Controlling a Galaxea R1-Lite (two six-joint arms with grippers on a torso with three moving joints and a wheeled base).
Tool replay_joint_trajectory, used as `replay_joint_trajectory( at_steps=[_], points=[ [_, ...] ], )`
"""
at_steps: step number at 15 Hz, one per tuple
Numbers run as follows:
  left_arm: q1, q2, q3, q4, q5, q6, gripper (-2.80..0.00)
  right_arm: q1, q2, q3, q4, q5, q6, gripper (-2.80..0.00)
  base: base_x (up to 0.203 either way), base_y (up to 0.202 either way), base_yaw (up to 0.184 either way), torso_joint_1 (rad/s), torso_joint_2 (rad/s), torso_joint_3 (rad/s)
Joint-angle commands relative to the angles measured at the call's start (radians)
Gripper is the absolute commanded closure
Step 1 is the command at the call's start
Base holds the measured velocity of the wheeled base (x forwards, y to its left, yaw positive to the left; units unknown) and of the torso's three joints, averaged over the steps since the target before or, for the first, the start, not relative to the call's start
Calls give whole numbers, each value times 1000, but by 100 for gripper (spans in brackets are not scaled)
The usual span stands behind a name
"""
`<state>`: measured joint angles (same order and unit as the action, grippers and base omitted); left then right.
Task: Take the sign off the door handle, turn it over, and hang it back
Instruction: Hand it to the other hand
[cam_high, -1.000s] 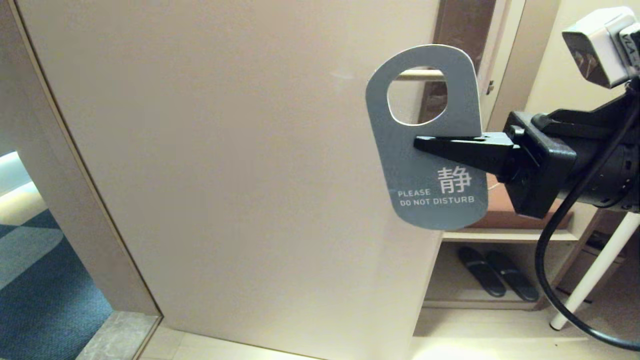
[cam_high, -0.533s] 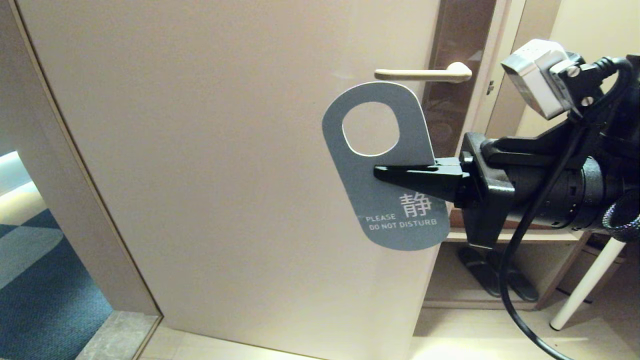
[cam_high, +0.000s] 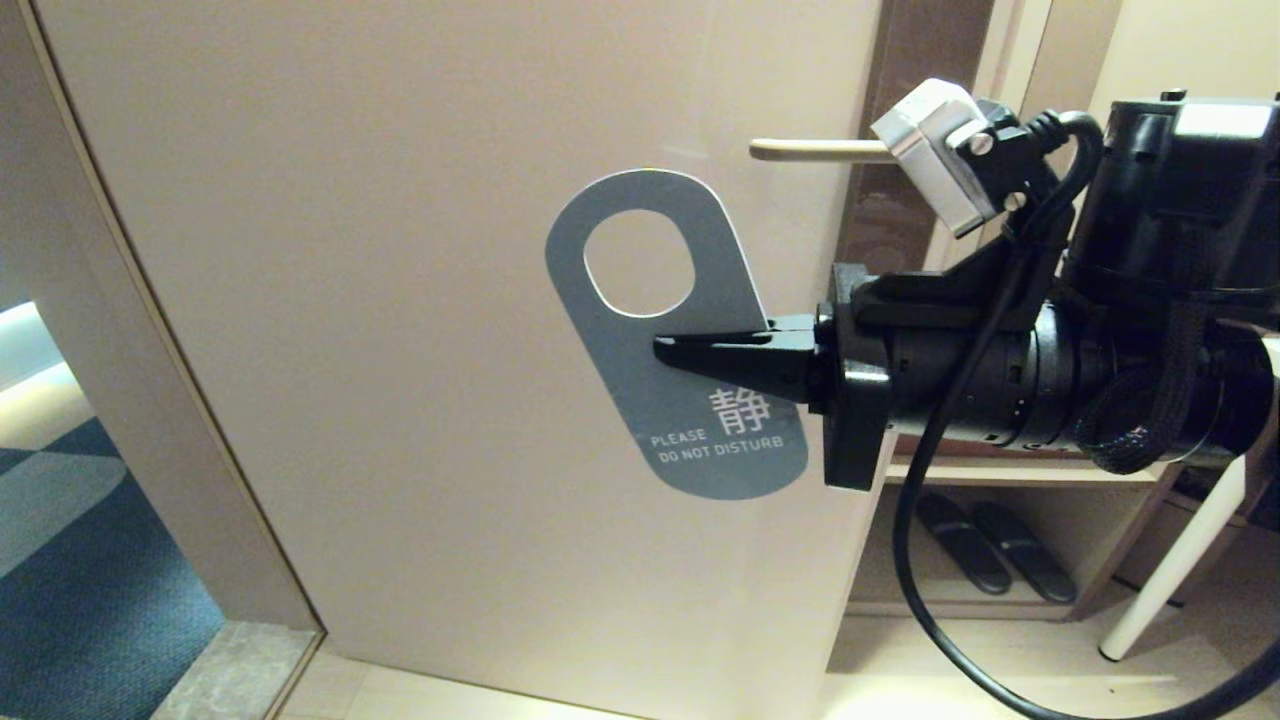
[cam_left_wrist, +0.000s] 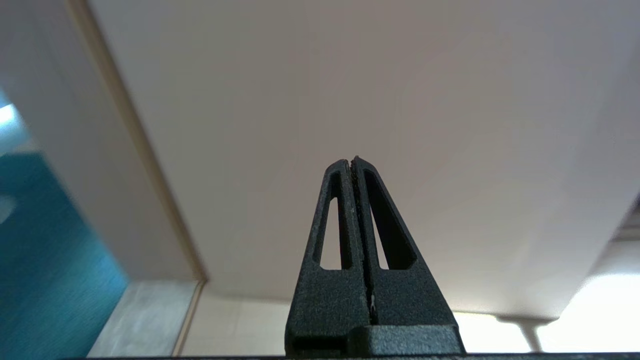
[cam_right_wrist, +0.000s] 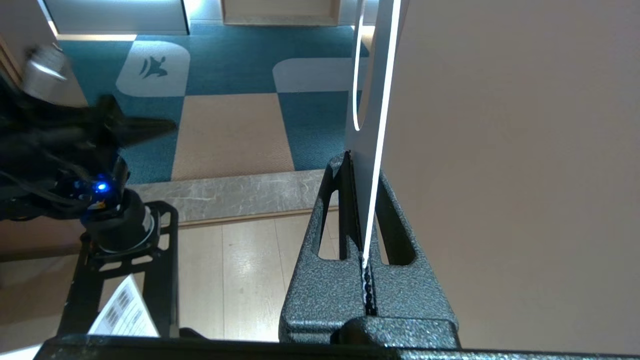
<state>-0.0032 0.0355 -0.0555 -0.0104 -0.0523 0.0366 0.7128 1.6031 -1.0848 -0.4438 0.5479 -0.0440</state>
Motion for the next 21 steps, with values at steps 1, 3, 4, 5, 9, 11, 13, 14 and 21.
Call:
replay_joint_trajectory(
  at_steps=[1, 3, 4, 5, 9, 11, 13, 14, 21],
  points=[
    [-4, 114, -63, -7, -17, -4, 0, 1, 44, -31, -3, 6, 0, 0, 0, 0, 0, 0, 0, 0],
    [-41, 245, -152, -36, -42, -11, 0, 1, 62, -59, -3, 7, 2, 0, 0, 0, 0, 0, 0, 0],
    [-78, 308, -195, -48, -47, -17, 0, 1, 69, -67, -3, 7, 3, 0, 0, 0, 0, 0, 0, 0],
    [-134, 377, -250, -58, -51, -33, 0, 1, 72, -72, -4, 7, 3, 0, 0, 0, 0, 0, 0, 0],
    [-416, 546, -391, -77, -60, -170, 0, -1, 72, -72, -4, 7, 3, 0, 0, 0, 0, 0, 0, 0],
    [-509, 634, -401, -126, -63, -192, 0, -1, 72, -73, -4, 7, 4, 0, 0, 0, 0, 0, 0, 0],
    [-529, 725, -403, -206, -76, -202, -280, -1, 72, -73, -4, 7, 4, 0, 0, 0, 0, 0, 0, 0],
    [-532, 757, -403, -249, -87, -207, -280, -1, 72, -78, -4, 7, 4, 0, 0, 0, 0, 0, 0, 0],
    [-534, 959, -422, -459, -254, -212, -280, -3, 69, -105, -4, 9, 10, 0, 0, 0, 0, 0, 0, 0]
  ],
)
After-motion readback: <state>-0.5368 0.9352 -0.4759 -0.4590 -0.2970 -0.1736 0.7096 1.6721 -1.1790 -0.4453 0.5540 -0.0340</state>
